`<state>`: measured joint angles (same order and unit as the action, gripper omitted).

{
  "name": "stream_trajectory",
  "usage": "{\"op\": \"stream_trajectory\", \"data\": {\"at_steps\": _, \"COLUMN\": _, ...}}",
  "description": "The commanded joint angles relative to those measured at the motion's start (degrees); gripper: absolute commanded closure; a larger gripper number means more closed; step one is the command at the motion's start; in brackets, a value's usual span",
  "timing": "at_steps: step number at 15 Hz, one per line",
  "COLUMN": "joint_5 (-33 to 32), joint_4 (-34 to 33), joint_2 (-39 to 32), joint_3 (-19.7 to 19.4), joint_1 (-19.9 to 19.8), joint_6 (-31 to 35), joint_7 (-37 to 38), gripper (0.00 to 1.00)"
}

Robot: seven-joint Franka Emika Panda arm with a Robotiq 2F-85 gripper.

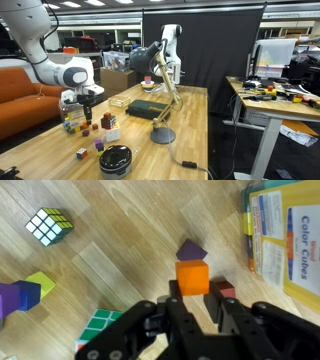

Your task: Stack the orange cube on the Rubik's cube

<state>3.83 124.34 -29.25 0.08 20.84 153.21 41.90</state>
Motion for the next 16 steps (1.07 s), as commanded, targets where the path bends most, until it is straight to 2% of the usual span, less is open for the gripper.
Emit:
{"op": "stream_trajectory", "data": {"at_steps": 1, "joint_5": -4.1, "joint_4": 3.9, "joint_2": 5.9, "joint_3": -3.6, "joint_1": 2.9, "joint_6": 0.1, "joint_7": 6.1, "gripper": 0.93}}
{"op": "stream_trajectory", "data": {"at_steps": 6, "joint_5": -11.7, "joint_4": 4.8, "joint_2": 12.4, "joint_3": -6.0, "joint_1": 2.8, "joint_6": -0.2, "joint_7": 18.0, "gripper": 0.93}}
{"op": "stream_trajectory", "data": {"at_steps": 7, "joint_5": -10.4, "joint_4": 3.1, "joint_2": 10.3, "joint_3": -3.4, "joint_1": 0.4, "joint_6": -0.3, "joint_7": 14.8, "gripper": 0.71}}
{"op": "stream_trajectory", "data": {"at_steps": 14, "joint_5": -11.6, "joint_4": 4.2, "joint_2": 11.8, "joint_3": -3.4, "joint_1": 0.3, "joint_6": -0.4, "joint_7": 17.4, "gripper": 0.71}}
{"op": "stream_trajectory", "data": {"at_steps": 15, "joint_5": -11.6, "joint_4": 4.2, "joint_2": 11.8, "joint_3": -3.4, "joint_1": 0.3, "joint_6": -0.4, "joint_7": 17.4, "gripper": 0.93}}
{"op": "stream_trajectory", "data": {"at_steps": 16, "joint_5": -11.4, "joint_4": 4.1, "joint_2": 12.0, "joint_3": -3.4, "joint_1": 0.1, "joint_6": -0.1, "joint_7": 17.9, "gripper": 0.93}}
